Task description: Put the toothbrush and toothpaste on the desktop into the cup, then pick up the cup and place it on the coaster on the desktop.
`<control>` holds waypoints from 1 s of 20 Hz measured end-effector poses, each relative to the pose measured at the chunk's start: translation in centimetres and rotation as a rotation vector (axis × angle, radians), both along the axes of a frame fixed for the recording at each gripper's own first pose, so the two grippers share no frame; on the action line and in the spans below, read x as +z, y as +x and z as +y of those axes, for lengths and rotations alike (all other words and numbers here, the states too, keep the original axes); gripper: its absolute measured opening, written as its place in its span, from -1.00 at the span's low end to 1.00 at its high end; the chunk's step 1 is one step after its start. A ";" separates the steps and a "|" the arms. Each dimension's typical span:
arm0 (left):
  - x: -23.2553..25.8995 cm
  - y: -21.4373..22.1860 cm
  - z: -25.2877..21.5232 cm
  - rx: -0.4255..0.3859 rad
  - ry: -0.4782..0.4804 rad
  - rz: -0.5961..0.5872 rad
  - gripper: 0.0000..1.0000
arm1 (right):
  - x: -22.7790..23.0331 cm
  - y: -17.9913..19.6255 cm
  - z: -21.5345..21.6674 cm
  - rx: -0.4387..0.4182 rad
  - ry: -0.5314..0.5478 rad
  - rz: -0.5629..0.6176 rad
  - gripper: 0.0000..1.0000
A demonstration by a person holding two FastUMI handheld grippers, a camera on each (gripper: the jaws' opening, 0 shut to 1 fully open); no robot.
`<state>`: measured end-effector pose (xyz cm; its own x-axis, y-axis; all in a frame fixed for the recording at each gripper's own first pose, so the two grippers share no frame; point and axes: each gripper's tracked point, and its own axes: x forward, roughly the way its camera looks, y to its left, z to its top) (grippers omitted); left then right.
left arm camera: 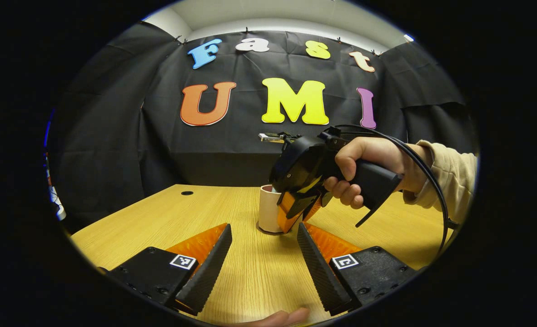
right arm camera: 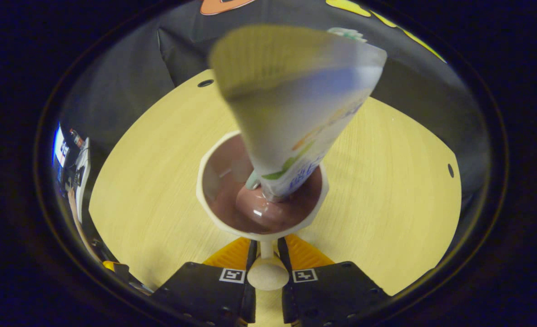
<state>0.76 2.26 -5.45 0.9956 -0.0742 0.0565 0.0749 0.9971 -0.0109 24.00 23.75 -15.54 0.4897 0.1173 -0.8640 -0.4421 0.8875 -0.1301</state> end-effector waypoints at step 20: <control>1.2 1.6 -3.7 0.016 0.037 0.029 0.86 | 12.8 -6.3 -13.3 -0.126 0.265 -0.654 0.94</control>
<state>2.41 -1.47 -4.21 0.9979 -0.0601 0.0249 0.0595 0.9979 0.0239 17.68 10.42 -2.74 0.9211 0.1909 -0.3394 -0.2393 0.9651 -0.1066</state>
